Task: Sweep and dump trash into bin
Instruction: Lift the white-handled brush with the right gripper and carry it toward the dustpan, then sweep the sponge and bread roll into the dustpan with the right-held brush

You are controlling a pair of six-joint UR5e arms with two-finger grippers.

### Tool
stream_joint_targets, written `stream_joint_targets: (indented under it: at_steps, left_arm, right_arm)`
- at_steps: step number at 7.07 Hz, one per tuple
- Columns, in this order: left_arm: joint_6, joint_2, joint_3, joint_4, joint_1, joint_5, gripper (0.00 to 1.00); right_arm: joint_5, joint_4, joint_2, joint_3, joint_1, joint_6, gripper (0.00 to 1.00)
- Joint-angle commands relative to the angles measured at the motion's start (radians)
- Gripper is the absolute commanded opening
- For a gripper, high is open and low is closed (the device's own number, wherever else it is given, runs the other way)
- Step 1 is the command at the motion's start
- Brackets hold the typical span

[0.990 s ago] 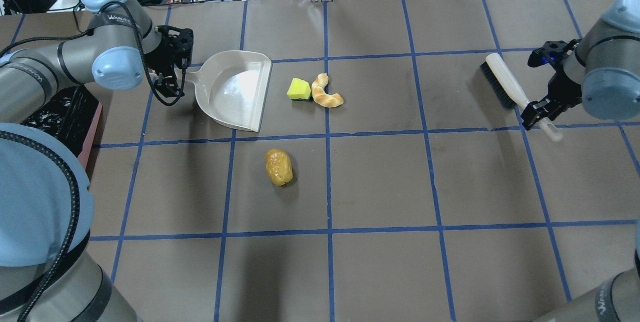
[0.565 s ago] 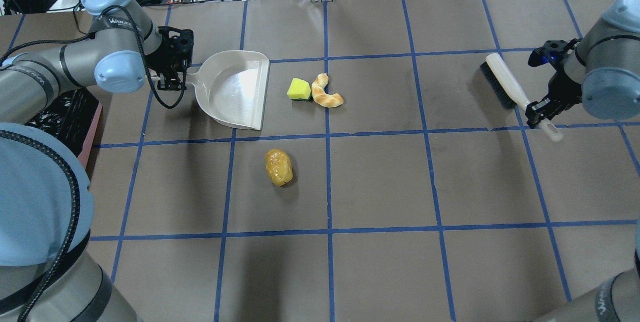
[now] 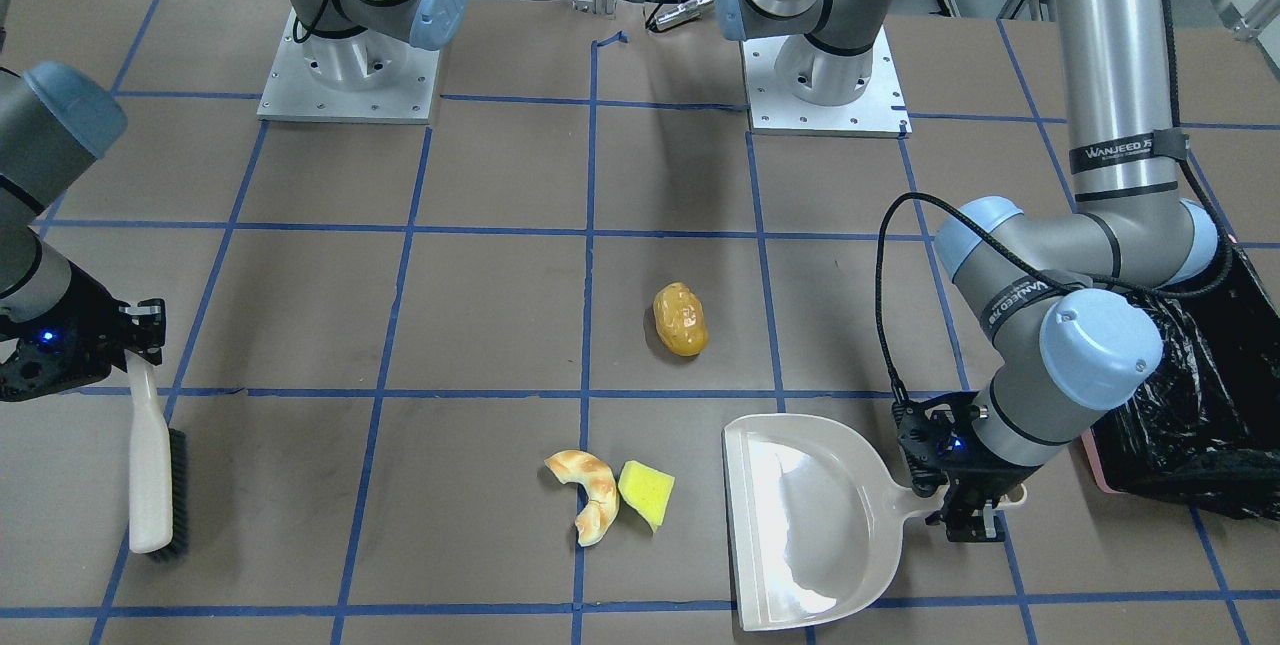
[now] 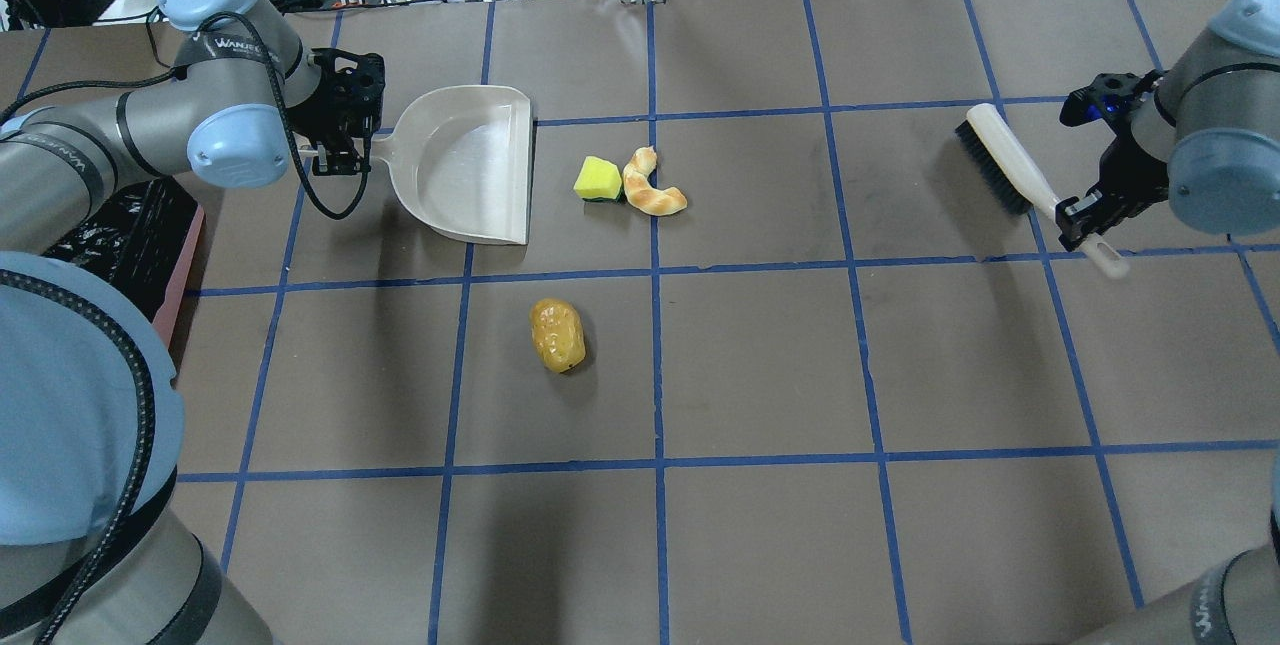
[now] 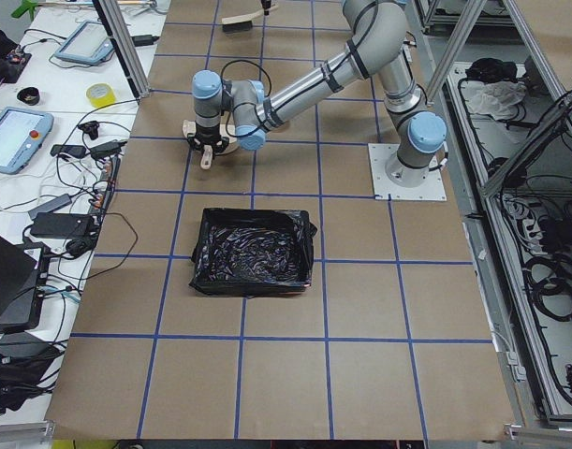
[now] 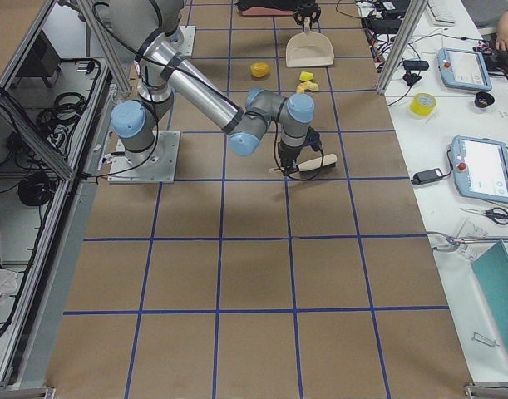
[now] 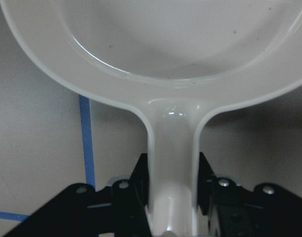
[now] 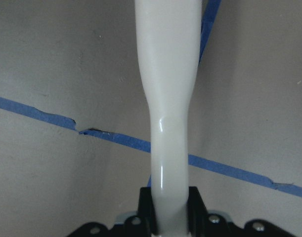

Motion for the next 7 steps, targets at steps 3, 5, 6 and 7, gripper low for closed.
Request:
stream_joint_targets:
  at_steps: [3,5,6,7]
  left_arm:
    - [-0.001,0.001,0.002,-0.041,-0.006,0.005,0.0]
    - [-0.005,-0.002,0.006,-0.07,-0.013,0.008,0.0]
    - [-0.002,-0.008,0.008,-0.07,-0.018,0.012,0.0]
    - [-0.004,-0.007,0.008,-0.072,-0.023,0.038,0.0]
  right_arm:
    - [0.026,0.019,-0.007,-0.021,0.251,0.461,0.0]
    - [0.051,0.012,-0.007,-0.023,0.415,0.69,0.0]
    - [0.051,0.016,0.007,-0.041,0.48,0.752,0.0]
    - [0.054,0.019,0.008,-0.046,0.525,0.8,0.0]
